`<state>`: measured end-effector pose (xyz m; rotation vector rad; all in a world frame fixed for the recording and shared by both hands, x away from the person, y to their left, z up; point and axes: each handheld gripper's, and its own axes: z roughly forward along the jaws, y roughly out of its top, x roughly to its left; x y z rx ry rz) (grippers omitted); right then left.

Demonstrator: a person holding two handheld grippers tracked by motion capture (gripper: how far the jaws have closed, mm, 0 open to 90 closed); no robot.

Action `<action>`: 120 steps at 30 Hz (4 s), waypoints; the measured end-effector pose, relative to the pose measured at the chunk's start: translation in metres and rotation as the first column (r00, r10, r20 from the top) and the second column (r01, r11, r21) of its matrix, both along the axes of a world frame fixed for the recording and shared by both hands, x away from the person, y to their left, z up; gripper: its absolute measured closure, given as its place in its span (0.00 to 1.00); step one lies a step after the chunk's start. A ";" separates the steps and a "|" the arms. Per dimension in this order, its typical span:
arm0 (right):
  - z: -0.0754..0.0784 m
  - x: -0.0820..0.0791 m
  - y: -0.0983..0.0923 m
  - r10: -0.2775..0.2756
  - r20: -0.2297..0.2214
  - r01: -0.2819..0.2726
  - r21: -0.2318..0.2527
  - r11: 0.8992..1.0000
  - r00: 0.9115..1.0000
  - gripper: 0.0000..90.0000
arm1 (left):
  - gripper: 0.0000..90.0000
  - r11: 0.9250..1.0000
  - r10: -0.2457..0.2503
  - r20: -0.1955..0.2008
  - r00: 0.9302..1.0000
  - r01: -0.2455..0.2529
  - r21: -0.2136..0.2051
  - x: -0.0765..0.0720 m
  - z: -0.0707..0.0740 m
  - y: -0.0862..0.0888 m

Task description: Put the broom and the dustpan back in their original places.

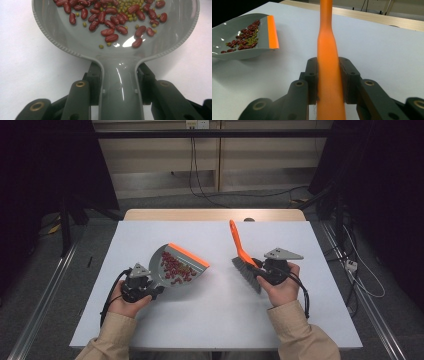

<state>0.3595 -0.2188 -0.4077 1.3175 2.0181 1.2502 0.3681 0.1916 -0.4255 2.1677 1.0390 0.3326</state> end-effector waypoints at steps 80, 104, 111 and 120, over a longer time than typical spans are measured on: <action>-0.018 -0.005 -0.091 -0.246 0.012 0.246 -0.101 0.964 0.969 0.80 | 0.59 0.949 0.310 -0.067 0.948 -0.313 -0.034 0.027 -0.019 0.020; -0.017 -0.006 -0.100 -0.291 0.045 0.294 -0.132 0.946 0.956 0.80 | 0.51 0.962 0.264 -0.066 0.962 -0.268 -0.045 0.018 -0.018 0.014; -0.019 -0.008 -0.090 -0.297 0.059 0.302 -0.165 0.939 0.953 0.79 | 0.49 0.966 0.249 -0.060 0.967 -0.252 -0.050 0.016 -0.018 0.014; -0.021 -0.008 -0.081 -0.281 0.046 0.284 -0.104 0.953 0.959 0.77 | 0.48 0.972 0.223 -0.053 0.973 -0.226 -0.066 0.013 -0.018 0.012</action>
